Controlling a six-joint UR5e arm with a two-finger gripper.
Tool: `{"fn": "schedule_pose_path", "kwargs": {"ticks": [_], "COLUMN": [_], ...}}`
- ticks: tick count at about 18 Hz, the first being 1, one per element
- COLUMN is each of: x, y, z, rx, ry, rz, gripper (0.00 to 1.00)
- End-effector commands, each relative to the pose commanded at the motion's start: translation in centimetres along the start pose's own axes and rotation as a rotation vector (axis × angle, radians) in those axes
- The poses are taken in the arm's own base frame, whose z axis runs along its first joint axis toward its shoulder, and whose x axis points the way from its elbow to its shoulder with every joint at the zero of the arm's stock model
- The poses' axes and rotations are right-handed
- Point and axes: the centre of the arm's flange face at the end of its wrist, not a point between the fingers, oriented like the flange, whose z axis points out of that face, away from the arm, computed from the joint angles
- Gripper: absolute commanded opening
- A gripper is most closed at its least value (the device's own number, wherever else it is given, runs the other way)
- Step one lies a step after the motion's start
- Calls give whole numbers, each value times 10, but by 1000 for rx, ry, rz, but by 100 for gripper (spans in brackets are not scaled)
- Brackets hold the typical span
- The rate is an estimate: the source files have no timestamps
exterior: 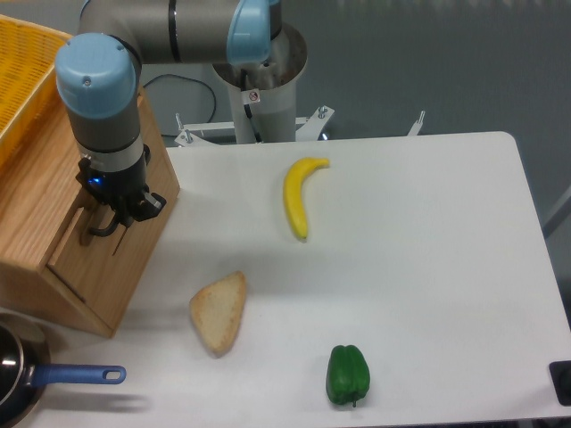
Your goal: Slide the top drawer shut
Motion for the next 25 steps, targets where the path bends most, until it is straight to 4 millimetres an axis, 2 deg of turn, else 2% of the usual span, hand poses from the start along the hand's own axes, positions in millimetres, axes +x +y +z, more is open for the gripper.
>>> {"fn": "schedule_pose_path", "kwargs": {"ticks": [4, 5, 6, 7, 12, 17, 21, 25], "x": [-22, -34, -60, -68, -119, -175, -213, -245], "y": [6, 8, 13, 16, 37, 66, 90, 113], "z": [-8, -13, -21, -22, -31, -39, -41, -45], "rx": [12, 19, 31, 30, 8, -4, -22, -26], "ry": [-11, -16, -28, -30, -96, -121, -134, -140], "rz": [-33, -49, -71, -79, -122, -139, -154, -145], "gripper": [15, 15, 16, 18, 43, 57, 62, 77]}}
